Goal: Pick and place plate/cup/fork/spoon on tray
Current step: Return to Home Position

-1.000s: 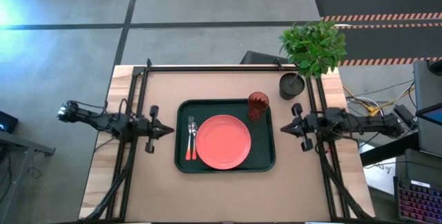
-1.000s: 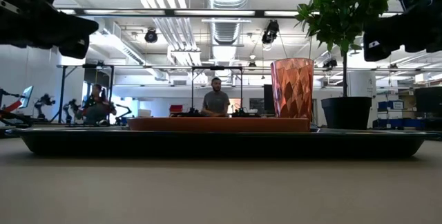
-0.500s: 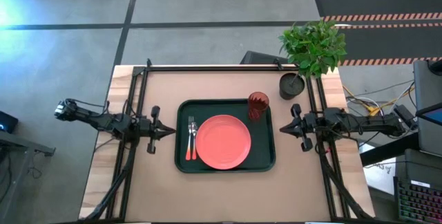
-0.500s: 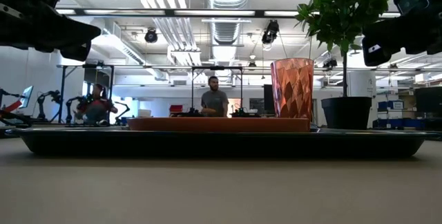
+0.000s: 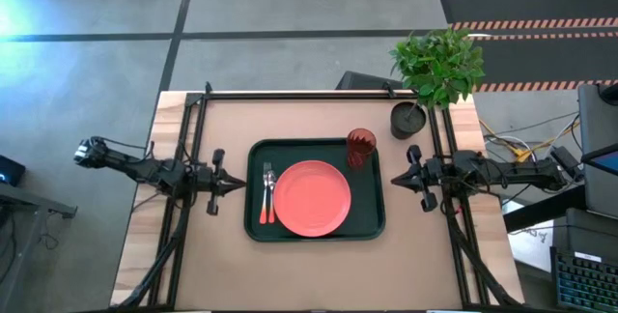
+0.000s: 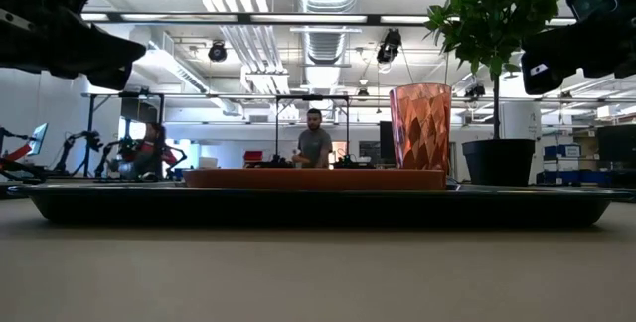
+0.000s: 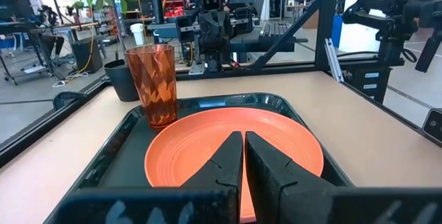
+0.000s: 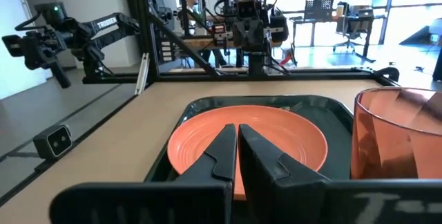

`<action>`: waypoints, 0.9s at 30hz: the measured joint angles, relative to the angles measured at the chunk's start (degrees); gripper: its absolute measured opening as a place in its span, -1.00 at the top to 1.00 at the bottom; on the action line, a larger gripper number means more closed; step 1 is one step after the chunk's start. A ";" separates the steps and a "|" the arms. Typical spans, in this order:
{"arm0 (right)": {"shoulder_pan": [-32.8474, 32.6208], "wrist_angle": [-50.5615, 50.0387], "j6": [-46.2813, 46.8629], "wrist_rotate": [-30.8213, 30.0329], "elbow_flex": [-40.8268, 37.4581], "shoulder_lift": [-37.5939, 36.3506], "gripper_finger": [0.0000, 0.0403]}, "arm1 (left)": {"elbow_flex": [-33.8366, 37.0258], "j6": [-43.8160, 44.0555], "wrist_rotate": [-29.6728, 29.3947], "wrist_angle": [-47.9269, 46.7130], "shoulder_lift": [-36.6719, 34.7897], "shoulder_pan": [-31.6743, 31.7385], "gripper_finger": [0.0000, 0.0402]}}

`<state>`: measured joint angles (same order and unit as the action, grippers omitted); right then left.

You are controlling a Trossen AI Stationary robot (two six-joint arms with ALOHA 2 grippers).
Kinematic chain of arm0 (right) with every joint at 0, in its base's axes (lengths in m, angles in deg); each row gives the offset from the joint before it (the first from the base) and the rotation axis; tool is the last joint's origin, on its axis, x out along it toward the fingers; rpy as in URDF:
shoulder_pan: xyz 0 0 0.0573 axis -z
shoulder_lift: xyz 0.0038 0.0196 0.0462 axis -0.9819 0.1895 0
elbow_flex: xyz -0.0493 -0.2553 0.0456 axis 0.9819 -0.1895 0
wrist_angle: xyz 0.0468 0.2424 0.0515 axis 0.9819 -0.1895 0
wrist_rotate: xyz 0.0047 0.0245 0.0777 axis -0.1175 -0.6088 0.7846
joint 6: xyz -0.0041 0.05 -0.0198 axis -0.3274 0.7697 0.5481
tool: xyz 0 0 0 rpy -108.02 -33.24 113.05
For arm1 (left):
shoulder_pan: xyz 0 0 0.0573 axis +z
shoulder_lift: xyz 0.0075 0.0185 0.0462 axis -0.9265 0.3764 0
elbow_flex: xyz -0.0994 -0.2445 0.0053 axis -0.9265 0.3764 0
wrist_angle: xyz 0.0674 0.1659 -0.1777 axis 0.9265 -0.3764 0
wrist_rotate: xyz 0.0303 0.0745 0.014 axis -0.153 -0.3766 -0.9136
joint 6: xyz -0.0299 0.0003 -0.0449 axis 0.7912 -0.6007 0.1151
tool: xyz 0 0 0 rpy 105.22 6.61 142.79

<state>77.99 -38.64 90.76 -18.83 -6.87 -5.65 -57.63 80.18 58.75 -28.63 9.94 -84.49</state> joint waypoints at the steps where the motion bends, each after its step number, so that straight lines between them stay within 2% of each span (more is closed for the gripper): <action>1: 0.00 0.00 0.00 0.00 0.00 0.00 0.96 | 0.00 0.02 0.00 0.01 0.13 0.00 1.00; 27: 0.00 0.35 -0.02 -0.09 0.13 0.02 0.96 | 0.00 0.04 0.03 0.05 0.89 0.00 1.00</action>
<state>77.99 -38.29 90.74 -18.91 -6.74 -5.63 -57.63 80.22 58.78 -28.58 10.83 -84.49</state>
